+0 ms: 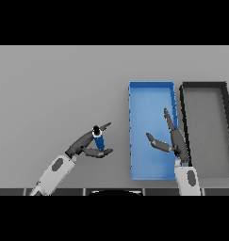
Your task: Pick up the blue pipe and place it into the blue bin.
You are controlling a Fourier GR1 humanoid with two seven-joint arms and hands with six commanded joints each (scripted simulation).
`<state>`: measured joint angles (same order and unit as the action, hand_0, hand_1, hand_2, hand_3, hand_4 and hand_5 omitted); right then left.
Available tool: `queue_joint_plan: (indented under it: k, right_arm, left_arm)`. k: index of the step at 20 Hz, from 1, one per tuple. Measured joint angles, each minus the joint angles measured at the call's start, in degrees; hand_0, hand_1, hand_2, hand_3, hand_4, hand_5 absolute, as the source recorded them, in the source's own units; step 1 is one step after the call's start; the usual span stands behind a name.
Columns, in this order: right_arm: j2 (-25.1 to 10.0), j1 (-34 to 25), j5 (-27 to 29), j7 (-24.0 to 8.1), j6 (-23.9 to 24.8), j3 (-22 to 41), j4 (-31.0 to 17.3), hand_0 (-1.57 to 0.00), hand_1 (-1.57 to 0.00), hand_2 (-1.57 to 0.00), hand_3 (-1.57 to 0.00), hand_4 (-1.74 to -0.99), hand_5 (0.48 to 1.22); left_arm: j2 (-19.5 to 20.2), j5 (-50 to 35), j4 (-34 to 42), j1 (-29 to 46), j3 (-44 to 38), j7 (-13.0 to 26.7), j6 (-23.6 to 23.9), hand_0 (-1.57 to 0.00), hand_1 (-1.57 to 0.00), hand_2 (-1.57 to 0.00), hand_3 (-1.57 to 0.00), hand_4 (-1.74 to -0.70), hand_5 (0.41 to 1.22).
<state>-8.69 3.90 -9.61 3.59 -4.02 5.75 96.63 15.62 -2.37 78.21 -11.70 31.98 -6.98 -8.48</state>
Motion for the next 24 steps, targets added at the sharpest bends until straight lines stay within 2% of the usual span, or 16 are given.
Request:
queue_joint_plan:
  k: [1, 2, 3, 4, 6, 7, 8, 10, 14, 15, 20, 24]
  right_arm:
    - [-0.3, -0.2, -0.2, -0.9, 0.1, -0.3, -0.6, 0.00, 0.00, 0.00, 0.00, -1.186, 0.554]
    - [-0.4, -0.4, -0.3, 0.0, 0.0, -0.1, -0.5, 0.00, 0.00, 0.00, 0.00, -1.188, 0.556]
    - [-0.3, -0.5, -0.5, -0.5, 0.1, 0.0, -0.6, 0.00, 0.00, 0.00, 0.00, -1.196, 0.560]
    - [0.0, -0.7, 0.2, -0.2, -0.1, -0.2, -0.8, 0.00, 0.00, 0.00, 0.00, -1.192, 0.560]
    - [-0.2, 0.2, -0.3, 0.4, 0.0, -0.1, -0.8, 0.00, 0.00, 0.00, 0.00, -1.189, 0.562]
    - [0.0, -0.5, -0.3, -0.6, 0.2, 0.0, -0.5, 0.00, 0.00, 0.00, 0.00, -1.184, 0.562]
    - [-0.5, 0.1, -0.3, 0.1, 0.0, -0.2, 0.0, 0.00, 0.00, 0.00, 0.00, -1.182, 0.562]
    - [-0.4, -0.4, -0.9, -0.8, 0.6, -0.1, -0.1, 0.00, 0.00, 0.00, 0.00, -1.178, 0.561]
    - [-0.2, -1.4, -0.7, -1.7, 0.4, -0.1, -1.1, 0.00, 0.00, 0.00, 0.00, -1.174, 0.558]
    - [-0.1, -0.6, -0.9, -0.7, 0.3, 0.1, -0.9, 0.00, 0.00, 0.00, 0.00, -1.171, 0.558]
    - [-0.5, -1.6, -1.0, -1.7, 0.4, -0.1, -1.1, 0.00, 0.00, 0.00, 0.00, -1.151, 0.550]
    - [-0.5, -1.2, -1.6, -0.3, 0.6, 0.0, -1.7, 0.00, 0.00, 0.00, 0.00, -1.135, 0.559]
  left_arm:
    - [-0.4, -1.1, 0.2, 0.0, -0.3, 0.2, -0.5, 0.00, -0.04, -0.17, -0.11, -1.18, 0.601]
    - [-1.4, -2.7, -0.6, -0.2, -0.7, 0.7, -1.2, 0.00, -0.12, -0.27, -0.20, -1.22, 0.635]
    - [-2.1, -3.6, -0.9, 0.1, -1.0, 0.8, -1.5, -0.04, -0.25, -0.42, -0.35, -1.27, 0.675]
    - [-2.3, -4.5, -1.0, 0.5, -1.3, -0.4, -1.9, -0.18, -0.41, -0.58, -0.59, -1.30, 0.784]
    - [-4.4, -5.6, -1.4, -0.1, -1.3, 0.6, -1.8, -0.65, -0.83, -0.94, -0.91, -1.45, 0.941]
    - [-4.9, -5.0, -1.5, -0.5, -1.3, 1.0, -1.3, -0.83, -0.98, -1.06, -1.02, -1.50, 0.997]
    - [-5.0, -4.5, -1.4, -0.2, -1.2, -0.3, -1.1, -0.98, -1.10, -1.16, -1.11, -1.55, 1.042]
    - [-5.2, -4.9, -0.5, 0.4, -0.4, -0.3, -1.2, -1.19, -1.27, -1.31, -1.26, -1.62, 1.106]
    - [-4.6, -2.9, 0.8, 1.3, 1.2, -2.0, 0.4, -1.42, -1.45, -1.46, -1.44, -1.52, 1.174]
    - [-4.5, -2.2, 1.1, 1.4, 1.4, -2.3, 0.5, -1.45, -1.47, -1.49, -1.47, -1.51, 1.183]
    - [-6.8, -2.1, 5.2, 1.0, 0.6, -5.8, 0.8, -1.53, -1.54, -1.54, -1.54, -1.48, 1.209]
    - [-8.4, -2.1, 8.1, -0.6, 0.0, -3.3, 1.0, -1.55, -1.56, -1.56, -1.56, -1.47, 1.216]
